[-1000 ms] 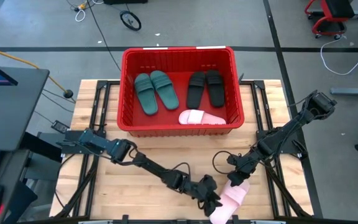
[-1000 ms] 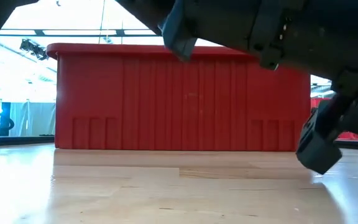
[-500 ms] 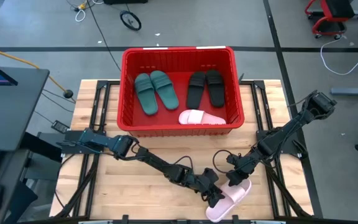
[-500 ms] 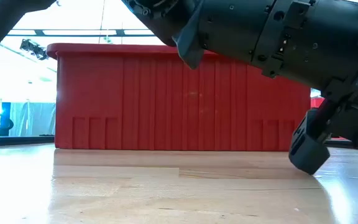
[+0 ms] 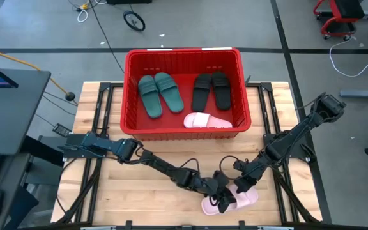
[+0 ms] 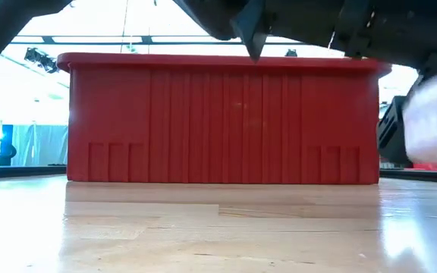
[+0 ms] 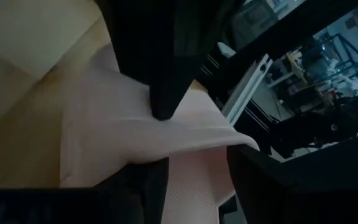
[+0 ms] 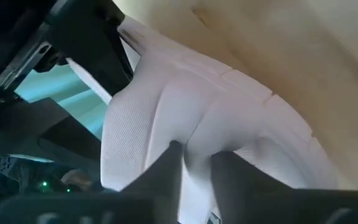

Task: Pick and place slides into bin
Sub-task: Put the pink slide into the container

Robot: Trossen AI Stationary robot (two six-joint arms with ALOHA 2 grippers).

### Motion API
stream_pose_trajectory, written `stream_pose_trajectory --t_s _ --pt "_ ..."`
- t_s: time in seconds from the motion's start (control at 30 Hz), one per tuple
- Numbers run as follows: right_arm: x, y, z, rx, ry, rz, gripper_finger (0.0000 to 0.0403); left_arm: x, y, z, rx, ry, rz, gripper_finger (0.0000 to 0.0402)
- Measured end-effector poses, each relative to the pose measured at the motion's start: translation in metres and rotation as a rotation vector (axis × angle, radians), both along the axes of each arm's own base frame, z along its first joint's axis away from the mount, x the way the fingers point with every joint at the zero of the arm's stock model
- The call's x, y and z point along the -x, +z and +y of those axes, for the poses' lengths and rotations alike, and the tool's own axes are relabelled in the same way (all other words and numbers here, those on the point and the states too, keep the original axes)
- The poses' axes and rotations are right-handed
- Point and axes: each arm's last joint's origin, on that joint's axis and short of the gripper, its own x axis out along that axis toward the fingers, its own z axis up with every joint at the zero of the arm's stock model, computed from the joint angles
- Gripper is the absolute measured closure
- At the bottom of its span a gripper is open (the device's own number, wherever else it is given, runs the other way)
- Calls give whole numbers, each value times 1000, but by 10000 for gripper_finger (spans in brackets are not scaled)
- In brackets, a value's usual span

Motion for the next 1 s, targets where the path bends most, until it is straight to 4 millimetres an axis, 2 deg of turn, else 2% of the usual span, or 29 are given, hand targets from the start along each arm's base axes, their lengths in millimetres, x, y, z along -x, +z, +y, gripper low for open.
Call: stream_pose_trajectory --t_s 0.17,0.33,0.47,0.57,0.63,0.8,0.9,1.0 --pt "-1 1 0 4 1 -17 379 -3 7 0 -23 -3 35 230" --pt "-1 2 0 28 19 -51 382 -2 7 -1 -9 -45 77 230" --pt "2 15 2 3 35 -130 382 2 9 -11 72 -153 106 230" --pt "6 28 3 -24 31 -202 382 6 26 -19 150 -249 95 230" --pt "11 36 2 -29 10 -243 382 12 47 -26 166 -297 59 230" --pt "24 56 -1 -41 -46 -360 383 34 115 -33 130 -352 -20 230" --pt "32 62 -5 -7 -86 -407 384 55 162 -30 54 -389 -67 230" --pt "36 69 -9 0 -119 -467 384 78 212 -13 -58 -356 -130 230"
